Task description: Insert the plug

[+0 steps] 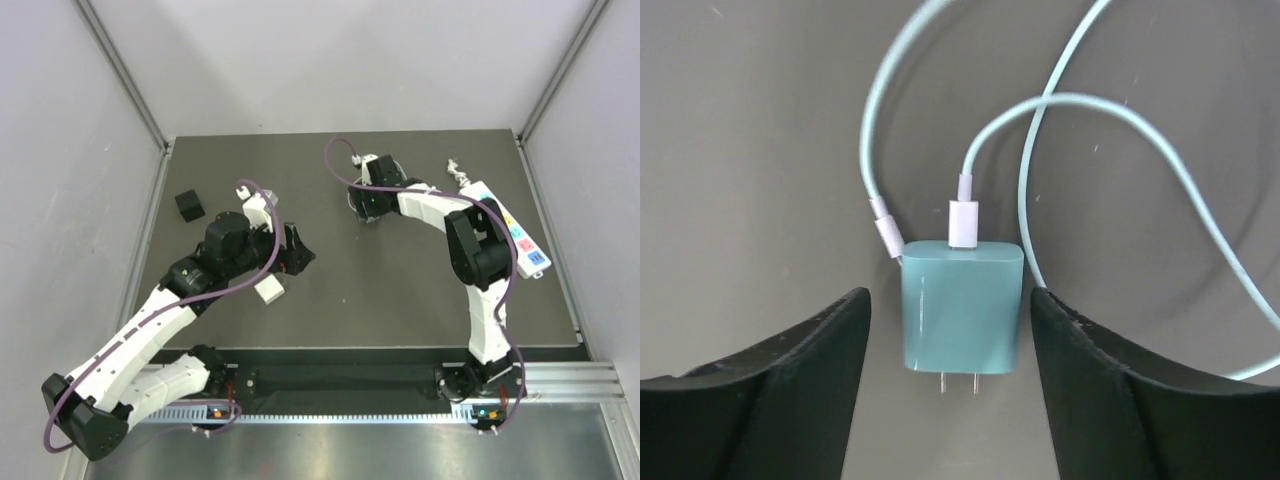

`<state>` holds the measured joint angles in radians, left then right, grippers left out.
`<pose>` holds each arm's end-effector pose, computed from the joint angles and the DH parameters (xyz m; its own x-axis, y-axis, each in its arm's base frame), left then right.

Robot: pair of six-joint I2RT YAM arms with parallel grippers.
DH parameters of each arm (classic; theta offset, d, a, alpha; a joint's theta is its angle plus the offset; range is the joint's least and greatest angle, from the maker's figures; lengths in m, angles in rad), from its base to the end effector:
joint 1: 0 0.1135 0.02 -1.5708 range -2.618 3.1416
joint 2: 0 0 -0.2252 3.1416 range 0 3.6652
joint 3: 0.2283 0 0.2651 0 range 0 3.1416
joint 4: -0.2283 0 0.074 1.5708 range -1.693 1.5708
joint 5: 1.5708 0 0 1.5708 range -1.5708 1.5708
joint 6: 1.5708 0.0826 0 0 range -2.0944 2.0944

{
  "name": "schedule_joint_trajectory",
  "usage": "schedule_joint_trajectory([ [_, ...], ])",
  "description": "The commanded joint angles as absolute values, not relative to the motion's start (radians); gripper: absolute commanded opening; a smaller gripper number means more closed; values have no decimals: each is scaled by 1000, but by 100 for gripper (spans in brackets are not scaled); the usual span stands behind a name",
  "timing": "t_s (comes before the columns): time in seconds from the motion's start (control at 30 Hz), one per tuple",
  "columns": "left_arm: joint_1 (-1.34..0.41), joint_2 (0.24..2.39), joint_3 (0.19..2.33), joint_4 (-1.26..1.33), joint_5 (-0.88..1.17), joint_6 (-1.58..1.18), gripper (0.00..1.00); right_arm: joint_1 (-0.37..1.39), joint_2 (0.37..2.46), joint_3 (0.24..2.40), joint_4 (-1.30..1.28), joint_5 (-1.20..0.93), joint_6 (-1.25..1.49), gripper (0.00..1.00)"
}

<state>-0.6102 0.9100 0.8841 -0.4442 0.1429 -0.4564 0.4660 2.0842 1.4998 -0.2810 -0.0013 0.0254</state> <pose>0.2230 -0.1703 0.2740 -0.6291 -0.0924 -0.7718 0.4389 0.7772 -0.4508 0.4293 0.2160 0.0980 -0.6914 -0.3193 -0.6481 -0.4326 0.9014 0.0175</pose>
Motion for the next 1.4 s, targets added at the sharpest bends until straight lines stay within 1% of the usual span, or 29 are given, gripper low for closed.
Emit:
schedule_joint_trajectory([
  [0.0, -611, 902, 937, -446, 137, -445, 94, 459, 2098, 1539, -272, -6, 8, 63],
  [0.1, -611, 916, 933, -442, 141, -449, 93, 456, 2089, 1529, -276, 32, 11, 55],
  [0.13, -611, 916, 925, -437, 138, -449, 93, 457, 2083, 1528, -281, 31, 17, 46],
  [0.23, -612, 913, 916, -430, 135, -449, 92, 456, 2028, 1529, -343, 40, 63, 30],
  [0.3, -611, 913, 911, -425, 130, -451, 91, 456, 1958, 1514, -376, 43, 136, 26],
  [0.37, -612, 913, 894, -407, 121, -463, 91, 456, 1901, 1461, -387, 3, 178, 25],
  [0.4, -611, 911, 884, -373, 121, -481, 91, 456, 1835, 1431, -376, -36, 225, 24],
  [0.43, -611, 910, 859, -353, 124, -492, 90, 457, 1801, 1366, -339, -87, 256, 23],
  [0.53, -611, 904, 803, -246, 153, -525, 89, 459, 1668, 1258, -272, -176, 385, 22],
  [0.6, -611, 902, 773, -189, 166, -535, 88, 459, 1574, 1143, -166, -230, 508, 21],
  [0.63, -611, 903, 746, -125, 170, -538, 87, 459, 1542, 1058, -106, -297, 561, 21],
  [0.67, -611, 905, 736, -95, 173, -543, 87, 459, 1514, 1014, 13, -326, 621, 22],
  [0.7, -612, 913, 729, -65, 178, -546, 86, 459, 1465, 971, 91, -354, 744, 22],
  [0.73, -612, 920, 718, -37, 186, -548, 86, 460, 1444, 933, 150, -389, 808, 21],
  [0.77, -614, 934, 713, 30, 196, -546, 85, 469, 1407, 866, 244, -391, 924, 20],
  [0.87, -621, 962, 701, 122, 198, -537, 85, 500, 1358, 766, 369, -361, 1060, 19],
  [0.9, -632, 980, 700, 139, 192, -528, 84, 509, 1333, 749, 397, -350, 1130, 19],
  [1.03, -682, 1012, 677, 213, 123, -493, 84, 563, 1302, 693, 559, -307, 1265, 19],
  [1.1, -724, 1022, 667, 253, 77, -459, 85, 577, 1299, 683, 600, -293, 1337, 18],
  [1.23, -782, 1032, 666, 294, 12, -417, 86, 613, 1295, 680, 615, -235, 1390, 16],
  [1.37, -824, 1068, 695, 272, -64, -394, 86, 647, 1286, 696, 606, -195, 1401, 19],
])
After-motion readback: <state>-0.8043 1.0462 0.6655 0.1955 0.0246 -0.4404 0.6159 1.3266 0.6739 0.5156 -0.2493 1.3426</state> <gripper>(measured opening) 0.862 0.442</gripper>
